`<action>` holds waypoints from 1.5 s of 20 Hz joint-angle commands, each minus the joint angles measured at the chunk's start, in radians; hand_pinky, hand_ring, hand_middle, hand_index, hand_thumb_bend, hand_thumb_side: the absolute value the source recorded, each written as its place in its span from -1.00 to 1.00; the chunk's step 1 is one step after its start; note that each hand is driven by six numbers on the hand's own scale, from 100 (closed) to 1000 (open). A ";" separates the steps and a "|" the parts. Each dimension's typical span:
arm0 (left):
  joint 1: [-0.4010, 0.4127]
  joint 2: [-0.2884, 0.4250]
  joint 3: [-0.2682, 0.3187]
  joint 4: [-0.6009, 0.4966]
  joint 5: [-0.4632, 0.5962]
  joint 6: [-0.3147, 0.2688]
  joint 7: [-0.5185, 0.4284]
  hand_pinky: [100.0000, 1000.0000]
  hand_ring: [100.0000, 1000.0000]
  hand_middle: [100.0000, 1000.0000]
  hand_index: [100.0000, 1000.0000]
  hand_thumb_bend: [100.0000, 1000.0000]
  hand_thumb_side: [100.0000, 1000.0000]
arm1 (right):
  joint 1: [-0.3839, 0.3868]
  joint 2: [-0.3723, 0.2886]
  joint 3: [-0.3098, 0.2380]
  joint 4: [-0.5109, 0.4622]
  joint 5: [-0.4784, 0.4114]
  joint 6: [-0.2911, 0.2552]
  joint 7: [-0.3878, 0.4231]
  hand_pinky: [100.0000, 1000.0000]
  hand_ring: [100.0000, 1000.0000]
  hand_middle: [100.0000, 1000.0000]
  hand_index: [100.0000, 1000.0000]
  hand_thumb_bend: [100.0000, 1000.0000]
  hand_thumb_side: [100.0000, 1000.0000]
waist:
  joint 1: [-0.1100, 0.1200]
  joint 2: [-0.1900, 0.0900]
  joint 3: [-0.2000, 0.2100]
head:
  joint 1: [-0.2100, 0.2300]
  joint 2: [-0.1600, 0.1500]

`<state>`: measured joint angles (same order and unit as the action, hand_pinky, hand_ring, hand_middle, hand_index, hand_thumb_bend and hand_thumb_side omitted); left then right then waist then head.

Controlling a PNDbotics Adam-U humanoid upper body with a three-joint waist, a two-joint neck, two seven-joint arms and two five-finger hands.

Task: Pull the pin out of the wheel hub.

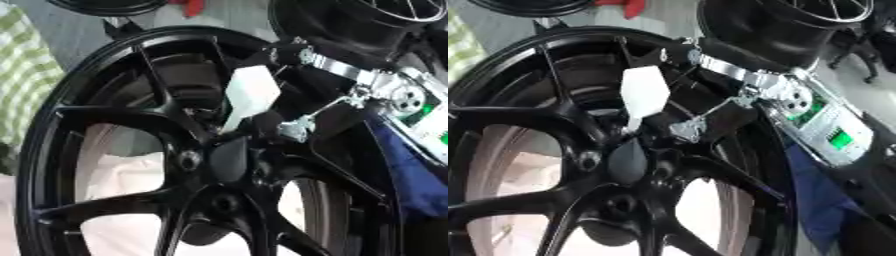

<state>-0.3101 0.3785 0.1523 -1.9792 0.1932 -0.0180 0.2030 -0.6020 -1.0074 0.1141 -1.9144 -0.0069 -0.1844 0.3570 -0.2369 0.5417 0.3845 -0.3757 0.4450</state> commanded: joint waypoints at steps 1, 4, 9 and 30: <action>-0.004 0.008 0.010 -0.021 -0.002 0.000 -0.002 0.78 0.32 0.00 0.53 -0.92 0.08 | -0.003 -0.028 -0.009 -0.013 0.007 -0.002 -0.012 0.48 0.31 -0.64 0.00 -0.92 -1.00 | 0.011 -0.019 0.000 | -0.010 -0.014; -0.004 0.006 0.009 -0.021 -0.001 0.003 -0.002 0.78 0.32 0.00 0.53 -0.92 0.09 | -0.004 -0.025 -0.002 -0.018 -0.037 0.007 -0.030 0.46 0.25 -0.70 -0.09 -0.95 -1.00 | 0.011 -0.021 -0.003 | -0.012 -0.013; -0.002 0.004 0.011 -0.021 0.000 0.006 -0.002 0.78 0.32 0.00 0.53 -0.91 0.09 | -0.003 -0.023 0.011 -0.022 -0.208 0.072 -0.065 0.38 0.10 -0.87 -0.30 -0.81 -1.00 | 0.011 -0.025 -0.003 | -0.013 -0.017; 0.010 0.005 0.017 -0.021 0.001 0.013 0.004 0.79 0.28 0.00 0.53 -0.90 0.07 | 0.008 -0.074 -0.061 -0.081 -0.660 0.223 -0.144 0.29 -0.03 -0.98 -0.44 -0.55 -1.00 | 0.011 -0.077 -0.011 | -0.016 -0.028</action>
<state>-0.2992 0.3699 0.1586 -1.9792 0.1934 -0.0074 0.2053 -0.5878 -1.0383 0.0800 -1.9761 -0.6278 0.0355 0.2260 -0.2369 0.4982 0.3759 -0.3902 0.4317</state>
